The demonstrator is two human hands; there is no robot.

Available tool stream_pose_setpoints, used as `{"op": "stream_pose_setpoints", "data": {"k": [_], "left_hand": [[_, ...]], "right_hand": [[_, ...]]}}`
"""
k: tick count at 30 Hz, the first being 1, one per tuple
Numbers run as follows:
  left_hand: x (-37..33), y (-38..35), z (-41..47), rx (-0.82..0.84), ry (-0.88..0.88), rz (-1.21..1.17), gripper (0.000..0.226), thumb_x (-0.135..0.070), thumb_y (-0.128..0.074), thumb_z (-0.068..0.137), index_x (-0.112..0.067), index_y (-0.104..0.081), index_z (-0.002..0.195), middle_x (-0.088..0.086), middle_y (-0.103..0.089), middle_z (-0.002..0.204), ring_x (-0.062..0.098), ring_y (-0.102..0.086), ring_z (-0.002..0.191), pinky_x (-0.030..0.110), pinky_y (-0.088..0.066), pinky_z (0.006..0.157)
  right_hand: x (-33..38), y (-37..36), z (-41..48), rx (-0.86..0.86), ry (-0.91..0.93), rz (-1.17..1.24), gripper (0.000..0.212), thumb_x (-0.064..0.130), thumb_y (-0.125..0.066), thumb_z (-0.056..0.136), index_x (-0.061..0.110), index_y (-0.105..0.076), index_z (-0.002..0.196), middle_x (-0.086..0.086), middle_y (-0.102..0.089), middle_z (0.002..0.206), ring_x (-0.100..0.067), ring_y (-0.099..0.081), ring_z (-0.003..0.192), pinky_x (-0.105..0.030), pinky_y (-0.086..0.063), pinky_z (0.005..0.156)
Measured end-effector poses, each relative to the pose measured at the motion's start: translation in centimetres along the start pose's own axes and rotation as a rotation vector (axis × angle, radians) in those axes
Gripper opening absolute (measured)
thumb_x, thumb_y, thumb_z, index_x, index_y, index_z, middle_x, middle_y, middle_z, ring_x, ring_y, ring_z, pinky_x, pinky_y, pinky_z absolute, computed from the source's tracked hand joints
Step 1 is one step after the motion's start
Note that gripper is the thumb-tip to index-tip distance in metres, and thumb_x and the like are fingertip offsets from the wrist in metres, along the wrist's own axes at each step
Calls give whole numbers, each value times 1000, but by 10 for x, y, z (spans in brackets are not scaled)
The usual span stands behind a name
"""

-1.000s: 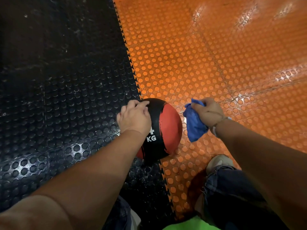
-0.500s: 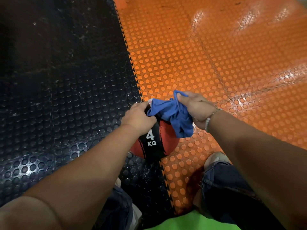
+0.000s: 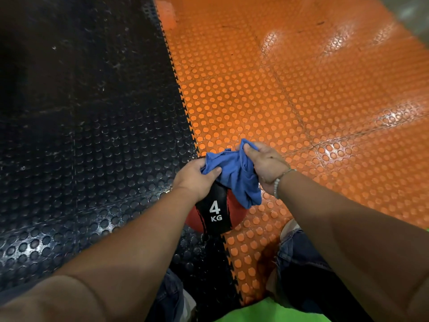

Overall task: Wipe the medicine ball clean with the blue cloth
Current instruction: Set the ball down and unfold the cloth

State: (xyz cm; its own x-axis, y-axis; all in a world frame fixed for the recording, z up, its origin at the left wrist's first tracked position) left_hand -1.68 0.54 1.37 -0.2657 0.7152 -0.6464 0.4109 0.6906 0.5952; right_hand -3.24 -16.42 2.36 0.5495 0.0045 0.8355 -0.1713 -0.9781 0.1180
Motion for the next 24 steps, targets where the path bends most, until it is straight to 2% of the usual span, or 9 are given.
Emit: {"op": "stream_pose_setpoints", "data": {"k": [5, 7, 9, 12, 14, 18, 20, 22, 24], "left_hand": [[-2, 2, 4, 24, 1, -37, 7, -41, -58, 90, -36, -62, 92, -6, -68, 100, 19, -60, 98, 34, -48, 90], [-6, 5, 7, 16, -16, -101, 6, -35, -59, 91, -32, -63, 88, 0, -69, 99, 21, -61, 97, 36, -48, 90], [-10, 8, 11, 6, -22, -189, 11, -29, -61, 91, -29, -64, 80, 4, -70, 95, 21, -62, 91, 38, -50, 89], [-17, 11, 12, 18, 30, -438, 13, -20, -64, 88, -23, -66, 76, 7, -68, 88, 19, -61, 83, 38, -50, 89], [-24, 12, 13, 9, 47, -599, 12, -15, -65, 87, -20, -67, 77, 7, -69, 87, 19, -62, 82, 39, -51, 88], [-46, 22, 16, -12, -21, -811, 15, -6, -60, 88, -18, -65, 80, 5, -68, 83, 22, -63, 83, 36, -50, 82], [-58, 27, 17, 13, -106, -752, 17, -5, -58, 89, -21, -62, 83, 3, -66, 84, 19, -62, 82, 35, -50, 81], [-70, 32, 17, 65, -206, -666, 21, -4, -57, 91, -23, -62, 84, -1, -64, 81, 13, -59, 77, 29, -49, 77], [-84, 33, 14, 137, -276, -585, 19, -7, -57, 93, -21, -64, 84, -2, -63, 78, 9, -58, 73, 23, -49, 70]], "right_hand": [[4, 0, 2, 77, 28, -199, 27, 47, -47, 89, 32, -69, 85, -31, -60, 113, -52, -53, 105, -63, -45, 88], [8, 1, 5, 91, 62, -280, 28, 45, -46, 90, 34, -70, 81, -33, -57, 113, -54, -51, 103, -56, -49, 86], [15, 4, 8, 67, 130, -362, 30, 34, -47, 95, 26, -70, 78, -32, -61, 105, -51, -55, 99, -45, -50, 82], [26, 9, 9, 25, 245, -523, 31, 25, -50, 94, 0, -68, 91, -29, -60, 101, -38, -52, 105, -43, -43, 93], [39, 14, 5, -53, 318, -514, 22, 22, -57, 91, 7, -71, 98, -9, -53, 99, -22, -46, 108, -31, -35, 99], [74, 14, -16, 33, 426, -271, 21, 3, -68, 81, 13, -69, 99, 2, -63, 84, 7, -56, 72, -14, -46, 75], [90, 13, -24, 120, 440, -247, 14, -1, -72, 75, 9, -71, 85, -1, -63, 73, 7, -53, 58, -10, -45, 62], [105, 12, -26, 177, 476, -329, 15, 2, -77, 71, 15, -71, 77, -2, -61, 80, 6, -52, 67, -11, -43, 69], [111, 12, -22, 214, 484, -404, 20, 4, -79, 67, 21, -70, 75, -1, -59, 100, 3, -54, 94, -15, -40, 91]]}}
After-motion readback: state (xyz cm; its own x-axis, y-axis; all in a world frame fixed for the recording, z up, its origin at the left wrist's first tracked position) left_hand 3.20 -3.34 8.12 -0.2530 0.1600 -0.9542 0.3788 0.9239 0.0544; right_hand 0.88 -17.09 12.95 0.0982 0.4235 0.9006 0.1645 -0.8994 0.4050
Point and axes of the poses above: each hand's wrist, its own z-axis towards the middle knuckle, its own y-axis out of the back of the hand, x = y × z, the point moved 5 cm from there along z, towards the middle knuckle
